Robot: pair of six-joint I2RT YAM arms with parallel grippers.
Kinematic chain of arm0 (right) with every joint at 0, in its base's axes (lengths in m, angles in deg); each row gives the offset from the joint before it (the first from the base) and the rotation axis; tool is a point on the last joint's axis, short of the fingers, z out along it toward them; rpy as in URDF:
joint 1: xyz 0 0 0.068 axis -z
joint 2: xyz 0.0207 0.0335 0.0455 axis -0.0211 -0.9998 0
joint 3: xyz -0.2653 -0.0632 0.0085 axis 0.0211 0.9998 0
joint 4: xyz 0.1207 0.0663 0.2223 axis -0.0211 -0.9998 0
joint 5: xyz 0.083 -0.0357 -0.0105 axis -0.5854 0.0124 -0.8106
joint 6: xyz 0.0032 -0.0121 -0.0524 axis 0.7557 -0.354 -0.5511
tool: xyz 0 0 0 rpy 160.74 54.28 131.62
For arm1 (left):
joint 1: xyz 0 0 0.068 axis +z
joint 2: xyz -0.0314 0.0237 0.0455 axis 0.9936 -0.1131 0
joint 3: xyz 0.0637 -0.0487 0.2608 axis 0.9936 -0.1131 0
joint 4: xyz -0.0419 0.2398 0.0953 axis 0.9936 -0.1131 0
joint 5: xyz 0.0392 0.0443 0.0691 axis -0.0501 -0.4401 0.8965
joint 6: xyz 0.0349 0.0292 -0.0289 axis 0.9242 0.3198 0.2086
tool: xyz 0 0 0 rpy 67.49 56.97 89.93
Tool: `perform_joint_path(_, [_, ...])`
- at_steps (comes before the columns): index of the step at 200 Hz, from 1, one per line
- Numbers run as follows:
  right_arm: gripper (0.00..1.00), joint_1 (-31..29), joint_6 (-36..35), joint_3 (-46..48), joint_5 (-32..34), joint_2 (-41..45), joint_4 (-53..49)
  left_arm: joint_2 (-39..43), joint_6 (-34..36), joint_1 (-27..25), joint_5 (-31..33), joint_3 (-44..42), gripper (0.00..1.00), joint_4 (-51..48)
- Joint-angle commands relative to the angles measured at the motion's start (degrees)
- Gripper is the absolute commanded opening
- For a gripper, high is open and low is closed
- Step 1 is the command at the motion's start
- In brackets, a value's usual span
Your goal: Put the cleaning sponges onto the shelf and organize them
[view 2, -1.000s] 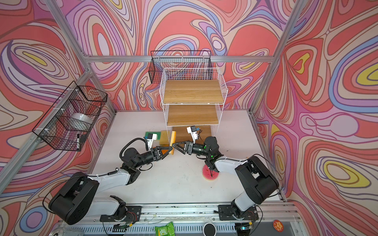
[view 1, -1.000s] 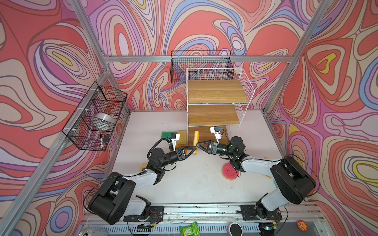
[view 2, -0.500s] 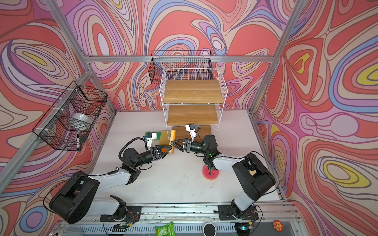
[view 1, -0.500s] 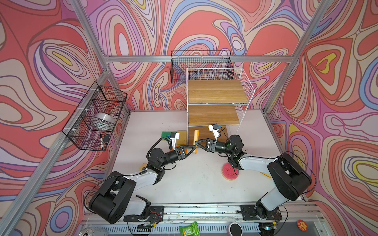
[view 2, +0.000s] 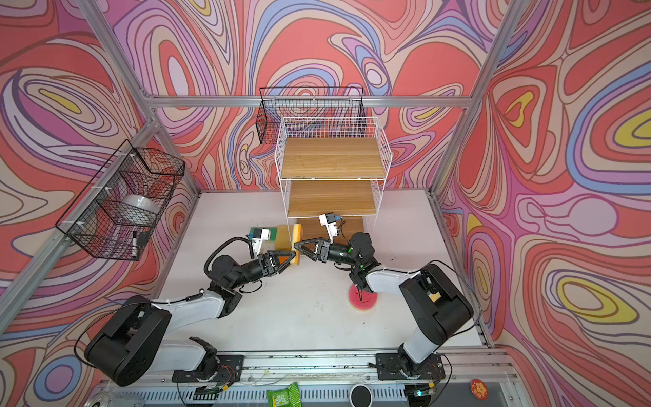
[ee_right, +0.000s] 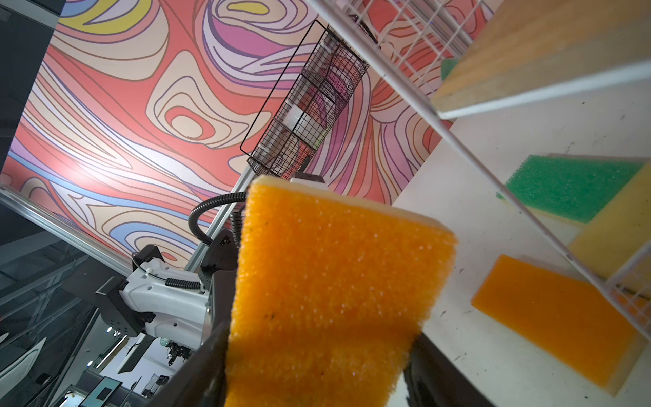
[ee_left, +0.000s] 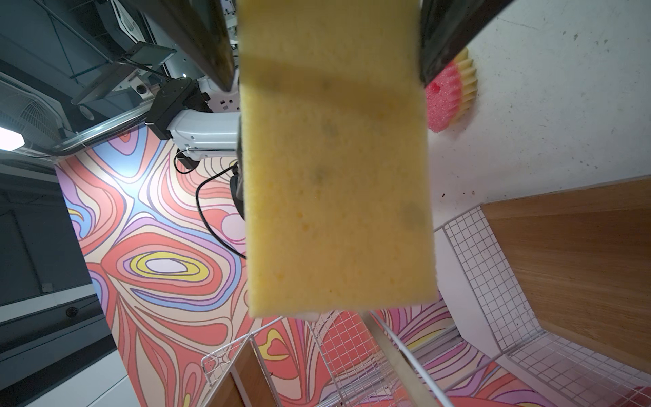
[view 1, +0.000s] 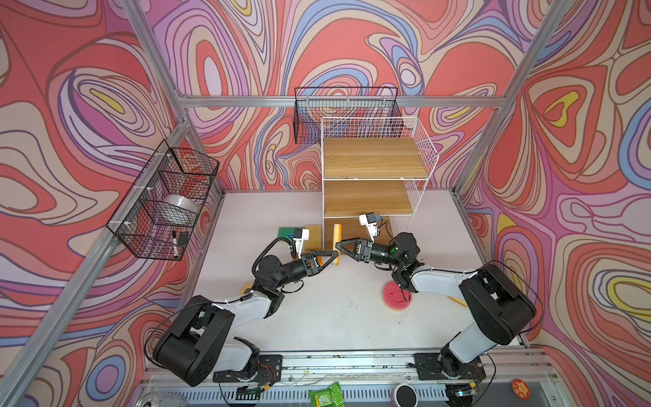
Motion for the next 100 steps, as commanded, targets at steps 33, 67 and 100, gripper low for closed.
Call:
perform_joint_path(33, [0.76,-0.3,-6.6,0.7,3.3,5.2,-10.2,3.5,3.7,0.4,0.8,-2.0,1.00,-1.7])
perform_joint_path(67, [0.76,-0.5,-15.0,1.8,9.6,12.2,-26.9,12.8,13.6,0.7,4.6,-2.1,1.00,-21.7])
perform_joint_path(100, [0.76,-1.9,-21.7,3.0,17.4,18.3,-42.0,24.5,25.2,0.7,15.3,-1.2,1.00,-47.8])
